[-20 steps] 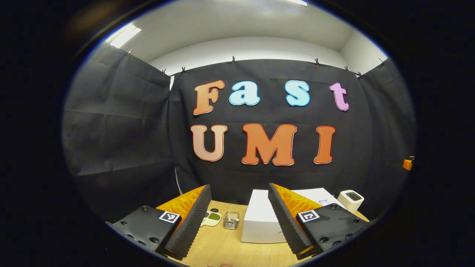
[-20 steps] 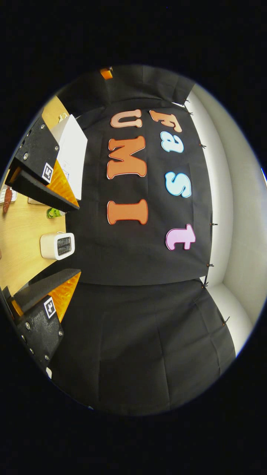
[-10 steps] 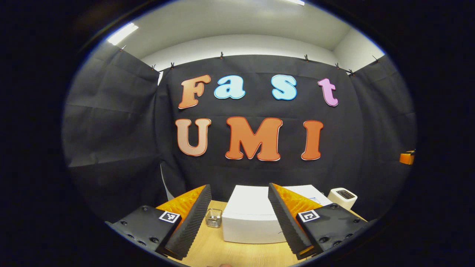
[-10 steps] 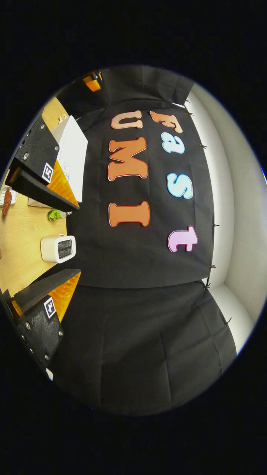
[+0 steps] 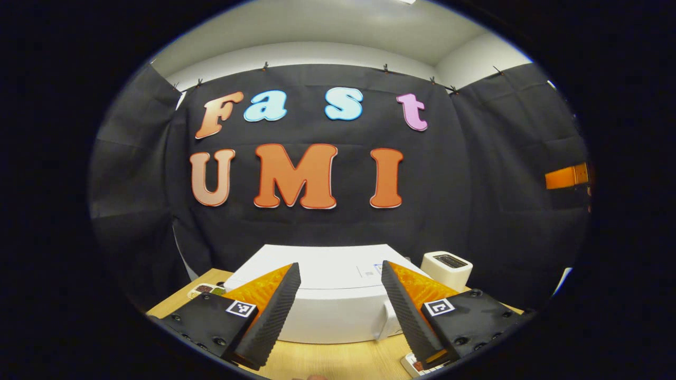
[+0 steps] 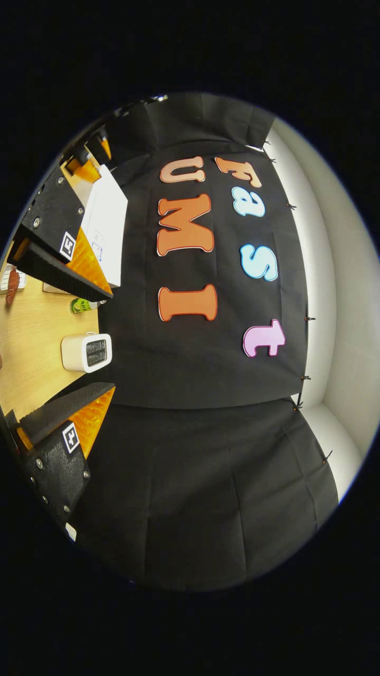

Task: Open the microwave oven with the left hand, put the food in, and close the microwave oven.

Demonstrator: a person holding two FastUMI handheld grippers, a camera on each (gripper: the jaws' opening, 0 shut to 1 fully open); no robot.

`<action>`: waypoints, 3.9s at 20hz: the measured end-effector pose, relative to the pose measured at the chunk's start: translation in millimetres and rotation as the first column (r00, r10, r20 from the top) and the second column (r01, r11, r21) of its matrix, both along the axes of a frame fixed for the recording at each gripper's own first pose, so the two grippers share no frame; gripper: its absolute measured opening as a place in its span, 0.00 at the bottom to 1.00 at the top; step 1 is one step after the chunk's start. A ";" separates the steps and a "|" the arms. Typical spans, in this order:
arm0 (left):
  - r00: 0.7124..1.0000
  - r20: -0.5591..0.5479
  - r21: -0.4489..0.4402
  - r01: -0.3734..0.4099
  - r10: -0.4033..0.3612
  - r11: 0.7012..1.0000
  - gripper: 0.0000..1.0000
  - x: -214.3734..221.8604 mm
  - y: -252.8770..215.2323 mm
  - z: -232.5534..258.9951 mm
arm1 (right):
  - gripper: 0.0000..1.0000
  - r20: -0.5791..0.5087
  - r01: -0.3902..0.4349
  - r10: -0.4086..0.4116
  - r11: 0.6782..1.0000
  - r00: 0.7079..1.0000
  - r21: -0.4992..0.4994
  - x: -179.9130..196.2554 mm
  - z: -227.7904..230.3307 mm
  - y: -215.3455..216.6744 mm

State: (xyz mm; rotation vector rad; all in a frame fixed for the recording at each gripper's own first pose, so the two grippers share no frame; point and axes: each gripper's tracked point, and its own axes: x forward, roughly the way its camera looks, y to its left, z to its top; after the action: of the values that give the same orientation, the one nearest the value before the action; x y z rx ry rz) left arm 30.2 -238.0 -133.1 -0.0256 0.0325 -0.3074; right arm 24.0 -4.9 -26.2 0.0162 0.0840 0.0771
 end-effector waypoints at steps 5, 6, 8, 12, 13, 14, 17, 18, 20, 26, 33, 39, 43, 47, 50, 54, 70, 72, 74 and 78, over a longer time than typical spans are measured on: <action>0.998 -0.015 0.050 0.065 -0.064 0.997 0.97 11.3 -60.9 -60.8 | 0.95 -0.039 0.030 -0.031 0.999 0.999 -0.044 -0.4 -11.7 -15.4; 0.997 -0.029 0.058 0.074 -0.072 0.996 0.97 13.9 -69.5 -75.3 | 0.95 -0.041 0.037 -0.040 0.998 0.998 -0.059 0.2 -11.7 -19.5; 0.995 -0.049 0.062 0.088 -0.085 0.994 0.97 18.1 -84.5 -102.6 | 0.95 -0.047 0.047 -0.050 0.997 0.998 -0.065 0.8 -10.2 -23.9; 0.998 -0.054 0.118 0.049 -0.043 0.992 0.98 28.8 -90.2 -140.2 | 1.00 -0.055 0.046 -0.049 0.998 0.997 -0.047 1.7 -10.0 -25.6; 0.997 -0.066 0.113 0.045 -0.037 0.993 1.00 30.9 -91.4 -149.0 | 1.00 -0.054 0.046 -0.049 0.998 0.997 -0.052 2.2 -11.7 -26.7; 0.997 -0.071 0.097 0.045 -0.038 0.994 1.00 34.2 -92.6 -155.5 | 0.96 -0.056 0.048 -0.052 0.997 0.997 -0.061 2.3 -13.6 -27.9; 0.997 -0.069 0.094 0.031 -0.025 0.995 0.97 44.0 -92.6 -166.4 | 0.96 -0.074 0.042 -0.049 0.995 0.996 -0.086 3.5 -21.2 -27.1; 0.997 -0.074 0.095 0.026 -0.019 0.995 1.00 46.7 -92.2 -170.9 | 0.96 -0.080 0.037 -0.045 0.995 0.996 -0.092 2.7 -22.6 -26.8; 0.996 -0.086 0.090 0.007 0.001 0.996 1.00 51.8 -89.1 -177.0 | 0.96 -0.089 0.030 -0.039 0.994 0.995 -0.103 0.9 -25.4 -26.5; 0.994 -0.091 0.075 0.060 -0.053 0.995 0.31 51.3 -98.8 -176.5 | 0.96 -0.096 0.048 -0.057 0.994 0.994 -0.099 -2.4 -23.5 -34.3; 0.991 -0.116 0.081 0.080 -0.070 0.994 0.10 50.0 -99.6 -176.2 | 0.96 -0.093 0.037 -0.050 0.991 0.994 -0.130 -16.1 -23.2 -29.1; 0.984 -0.147 0.060 0.114 -0.105 0.992 0.10 47.8 -98.8 -177.3 | 0.96 -0.093 0.050 -0.063 0.990 0.994 -0.131 -18.2 -24.4 -30.1; 0.984 -0.142 0.058 0.118 -0.109 0.991 0.10 47.8 -97.6 -177.9 | 0.96 -0.104 0.050 -0.064 0.990 0.992 -0.134 -17.1 -28.7 -27.4; 0.980 -0.161 0.037 0.122 -0.114 0.992 0.10 23.5 -92.5 -181.7 | 0.96 -0.120 0.037 -0.055 0.988 0.991 -0.147 -17.1 -35.7 -22.5; 0.980 -0.113 0.087 0.172 -0.162 0.981 0.06 -16.0 -73.7 -171.0 | 0.95 -0.125 0.005 -0.021 0.991 0.992 -0.131 -11.8 -39.4 -7.8; 0.954 -0.185 0.020 0.243 -0.235 0.970 0.04 -59.2 -45.6 -171.7 | 0.96 -0.132 -0.098 0.088 0.993 0.987 -0.071 -6.9 -46.4 46.4; 0.958 -0.263 0.081 -0.098 0.116 0.992 0.45 -180.5 194.4 -173.8 | 0.95 -0.118 -0.490 0.485 0.872 0.866 -0.010 -48.1 -46.7 270.2; 0.943 -0.267 0.085 -0.182 0.198 0.980 0.64 -195.7 230.5 -172.9 | 0.96 -0.120 -0.519 0.515 0.855 0.849 -0.004 -56.3 -47.5 286.2; 0.928 -0.265 0.116 -0.239 0.262 0.964 0.72 -204.9 260.0 -174.4 | 0.95 -0.118 -0.539 0.536 0.842 0.836 0.005 -61.2 -46.9 299.4; 0.907 -0.273 0.140 -0.291 0.320 0.946 0.99 -217.4 290.0 -167.2 | 0.96 -0.090 -0.549 0.549 0.835 0.831 0.027 -71.9 -40.0 307.8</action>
State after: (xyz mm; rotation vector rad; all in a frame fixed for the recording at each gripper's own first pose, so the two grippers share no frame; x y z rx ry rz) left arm -187.2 52.0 -300.3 0.0198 0.3359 0.0163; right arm -47.9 303.0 -66.3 -0.0050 0.1824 0.6590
